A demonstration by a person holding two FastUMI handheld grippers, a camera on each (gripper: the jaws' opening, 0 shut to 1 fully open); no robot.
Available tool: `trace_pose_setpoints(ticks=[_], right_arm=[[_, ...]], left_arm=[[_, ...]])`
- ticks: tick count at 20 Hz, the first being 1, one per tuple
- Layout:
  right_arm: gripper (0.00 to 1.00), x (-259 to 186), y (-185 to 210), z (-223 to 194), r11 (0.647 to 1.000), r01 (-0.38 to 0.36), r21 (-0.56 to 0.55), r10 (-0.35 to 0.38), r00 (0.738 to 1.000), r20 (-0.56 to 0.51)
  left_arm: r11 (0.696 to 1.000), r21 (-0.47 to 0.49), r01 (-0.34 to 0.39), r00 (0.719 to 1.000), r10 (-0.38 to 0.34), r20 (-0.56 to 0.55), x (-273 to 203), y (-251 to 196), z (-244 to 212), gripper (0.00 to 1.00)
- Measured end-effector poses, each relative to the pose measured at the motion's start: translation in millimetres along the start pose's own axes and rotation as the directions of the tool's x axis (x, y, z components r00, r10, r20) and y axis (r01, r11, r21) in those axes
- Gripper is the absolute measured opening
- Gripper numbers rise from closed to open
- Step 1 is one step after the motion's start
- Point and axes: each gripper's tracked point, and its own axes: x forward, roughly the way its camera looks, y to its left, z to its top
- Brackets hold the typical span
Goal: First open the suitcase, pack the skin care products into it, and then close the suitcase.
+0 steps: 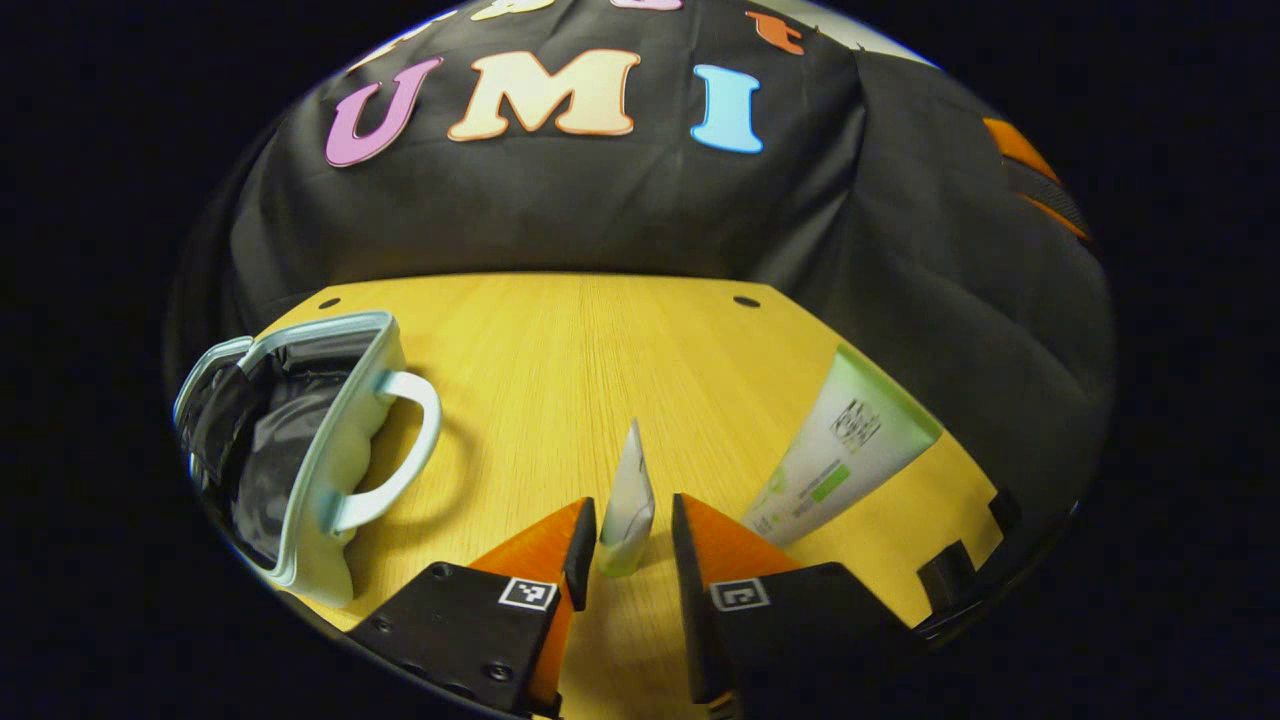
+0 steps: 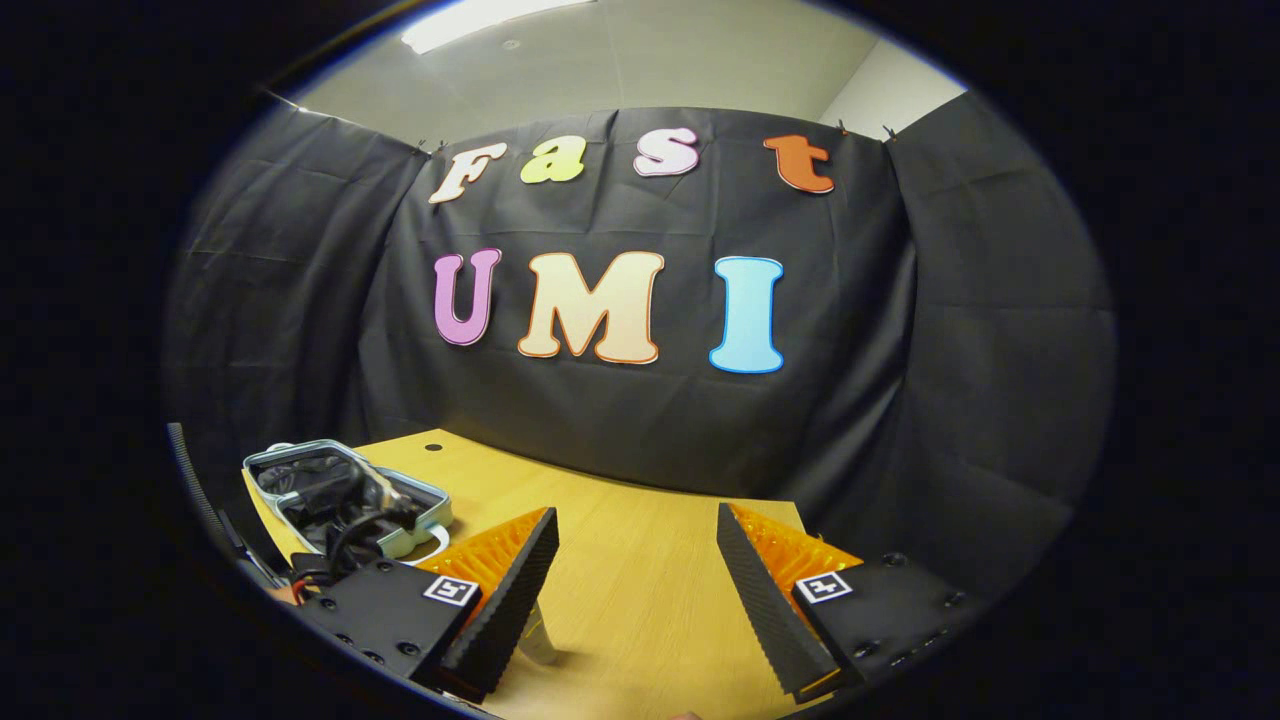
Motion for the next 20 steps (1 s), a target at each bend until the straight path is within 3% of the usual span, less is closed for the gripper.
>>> trace_pose_setpoints(ticks=[3,4,6,12,20], right_arm=[[0.99,4.7,11.7,-12.1,0.999,-0.038,0.004,0.038,0.999,-0.006],[0.99,6.0,16.6,-17.5,0.999,-0.053,0.003,0.053,0.999,-0.009],[0.99,9.3,27.4,-30.2,0.996,-0.086,-0.006,0.086,0.996,-0.018],[0.99,21.6,62.9,-80.7,0.983,-0.183,0.011,0.183,0.979,-0.087],[0.99,37.6,91.6,-168.1,0.97,-0.24,0.025,0.24,0.944,-0.228]], left_arm=[[1.0,0.005,-0.017,1.0,0.017,-0.022,1.3,4.9,-6.4,0.32],[1.0,0.004,-0.014,1.0,0.014,-0.024,5.2,4.8,-5.6,0.21],[1.0,-0.012,-0.005,0.999,0.005,-0.037,-2.1,3.5,-2.3,0.18],[0.998,0.004,-0.068,0.997,0.068,0.024,-40.2,20.9,40.3,0.17],[0.991,-0.023,-0.132,0.989,0.134,0.06,-101.0,47.9,65.9,0.17]])
